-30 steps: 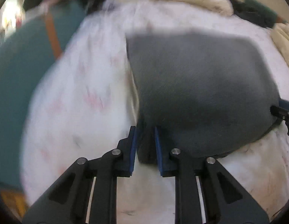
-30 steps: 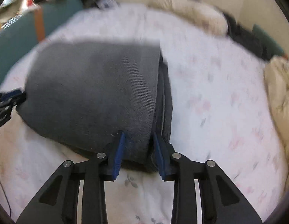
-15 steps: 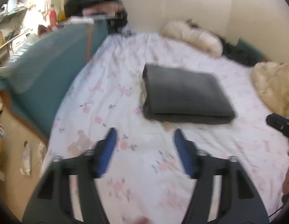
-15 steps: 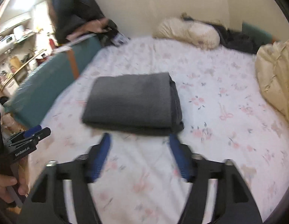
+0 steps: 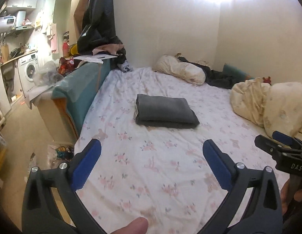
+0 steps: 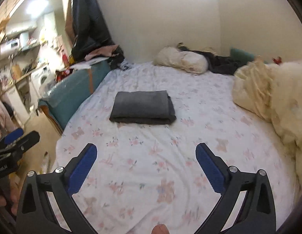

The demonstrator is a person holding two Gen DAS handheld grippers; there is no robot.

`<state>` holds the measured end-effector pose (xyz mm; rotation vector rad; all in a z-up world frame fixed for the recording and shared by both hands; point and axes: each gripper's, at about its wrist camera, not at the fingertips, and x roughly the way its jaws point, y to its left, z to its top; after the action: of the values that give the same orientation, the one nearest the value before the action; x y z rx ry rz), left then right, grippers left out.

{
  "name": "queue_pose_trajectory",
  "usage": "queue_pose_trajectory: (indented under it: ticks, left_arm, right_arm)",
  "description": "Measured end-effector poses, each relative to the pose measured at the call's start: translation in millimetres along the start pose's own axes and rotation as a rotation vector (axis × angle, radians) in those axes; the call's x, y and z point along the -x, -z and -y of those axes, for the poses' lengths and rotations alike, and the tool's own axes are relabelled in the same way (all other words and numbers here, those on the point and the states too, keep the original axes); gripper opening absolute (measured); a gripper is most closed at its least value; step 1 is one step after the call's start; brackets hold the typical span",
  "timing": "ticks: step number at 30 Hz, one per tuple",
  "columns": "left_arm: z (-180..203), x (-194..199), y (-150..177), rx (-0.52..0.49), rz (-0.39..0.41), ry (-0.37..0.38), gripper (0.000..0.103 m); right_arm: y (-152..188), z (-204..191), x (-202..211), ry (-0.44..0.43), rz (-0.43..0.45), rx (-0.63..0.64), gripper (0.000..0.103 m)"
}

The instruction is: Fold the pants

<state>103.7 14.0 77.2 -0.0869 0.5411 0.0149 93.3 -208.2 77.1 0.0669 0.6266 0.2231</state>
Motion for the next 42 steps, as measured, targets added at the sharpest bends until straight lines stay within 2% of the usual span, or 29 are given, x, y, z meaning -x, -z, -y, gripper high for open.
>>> queue_pose_trajectory:
  ticks: [6,9,13,16,18,23,26,36,42]
  left_arm:
    - [3.4,51.4,35.1,-0.022,0.012,0.019,0.103]
    - [3.8,66.7,54.7,-0.039,0.006,0.019,0.103]
    - [5.6,79.1,77.1,-0.063,0.023,0.012,0.103]
    - [10.8,77.0,89.3,-0.083,0.023,0.034,0.103]
    - [13.0,72.4,95.4,-0.087,0.016,0.028,0.103]
    - [7.7,59.1,101.5,-0.064,-0.044,0.042,0.103]
    - [0.1,55.5,103.4,-0.045,-0.057,0.01,0.103]
    - [5.3,62.2,102.6,-0.073,-0.013,0.01,0.103]
    - [7.9,60.3,101.9,-0.077,-0.013,0.011,0.103]
  right_arm:
    - [43.6,-5.9,62.4,0.041,0.035,-0.058,0.103]
    - [68.6,-14.3,85.5,0.052,0.053,-0.045,0.103]
    - [97.9,-24.9,98.3,0.082,0.063,0.003,0.103]
    - [113.7,-29.8,96.3,0.067,0.041,-0.007,0.103]
    - [121.7,-36.6,92.5,0.08,0.047,0.033,0.103]
    - [122.4,-45.8,87.4,0.073,0.041,0.065,0.103]
    - [123.2,-45.5,88.8,0.064,0.041,0.053,0.103]
    - [117.6,-33.7,93.7,0.075,0.052,0.025,0.103]
    - [116.9,-33.4,95.6,0.073,0.06,0.033,0.103]
